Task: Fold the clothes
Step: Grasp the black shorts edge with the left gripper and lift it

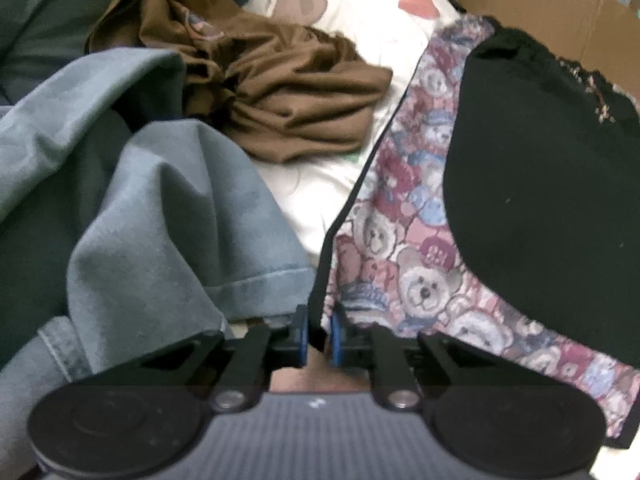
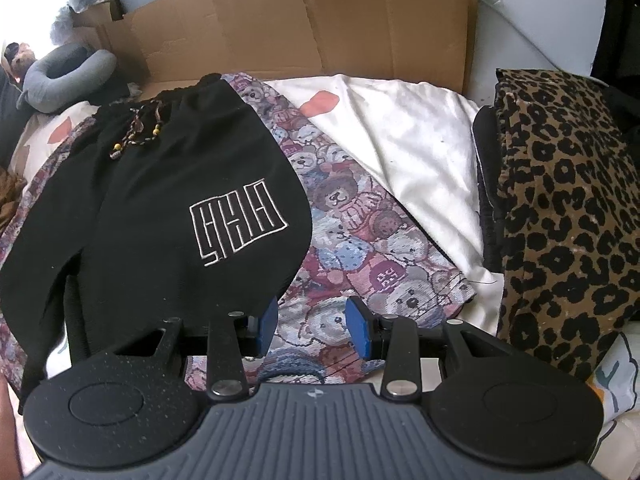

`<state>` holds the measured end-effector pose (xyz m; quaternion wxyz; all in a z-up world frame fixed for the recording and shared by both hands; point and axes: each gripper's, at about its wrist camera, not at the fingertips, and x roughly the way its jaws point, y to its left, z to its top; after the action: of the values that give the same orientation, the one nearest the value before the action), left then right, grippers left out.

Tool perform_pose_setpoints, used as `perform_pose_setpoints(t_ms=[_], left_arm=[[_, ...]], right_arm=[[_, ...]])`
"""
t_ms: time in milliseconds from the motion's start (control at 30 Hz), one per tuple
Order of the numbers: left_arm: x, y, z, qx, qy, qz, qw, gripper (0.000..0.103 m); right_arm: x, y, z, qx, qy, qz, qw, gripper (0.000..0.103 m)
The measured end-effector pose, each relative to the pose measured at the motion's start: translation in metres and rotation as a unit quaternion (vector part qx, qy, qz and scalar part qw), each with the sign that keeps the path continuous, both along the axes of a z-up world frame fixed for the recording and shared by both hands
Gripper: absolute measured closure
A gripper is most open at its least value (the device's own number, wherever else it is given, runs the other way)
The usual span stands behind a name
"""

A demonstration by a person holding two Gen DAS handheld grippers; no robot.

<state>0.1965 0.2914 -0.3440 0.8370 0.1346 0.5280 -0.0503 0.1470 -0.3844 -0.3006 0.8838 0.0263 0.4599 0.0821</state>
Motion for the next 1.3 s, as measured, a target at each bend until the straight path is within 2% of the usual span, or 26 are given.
perform_pose_setpoints(t_ms=[267,467,533,600,867,1000,1300], left_arm=[[0.0,-0.018,0.007,-0.031,0.011,0.004,0.9994,0.094],[0.001,-0.049,0.017,-0.042,0.016,-0.016,0.9989,0.094],[0.0,-0.06,0.018,-0.046,0.019,-0.021,0.9985,0.094],[-0.002,-0.072,0.017,-0.049,0.021,-0.028,0.9982,0.094],[-0.012,-0.111,0.012,-0.091,0.042,-0.034,0.9944,0.094],[-0.013,-0.133,0.014,-0.102,0.049,-0.048,0.9924,0.094],[-0.008,-0.181,0.012,-0.122,0.056,-0.088,0.987,0.094]], right_arm=[[0.001,0.005,-0.001,-0.023,0.008,0.008,1.0,0.059],[0.005,0.008,-0.004,0.006,0.019,0.014,1.0,0.058],[0.003,0.012,-0.003,0.005,0.013,0.024,1.0,0.045],[0.002,0.015,-0.001,0.0,0.007,0.034,0.999,0.039],[0.006,0.017,0.007,0.013,-0.003,0.041,0.999,0.038],[0.007,0.023,0.012,0.024,-0.013,0.053,0.998,0.034],[0.01,0.04,0.02,0.053,-0.021,0.078,0.995,0.034]])
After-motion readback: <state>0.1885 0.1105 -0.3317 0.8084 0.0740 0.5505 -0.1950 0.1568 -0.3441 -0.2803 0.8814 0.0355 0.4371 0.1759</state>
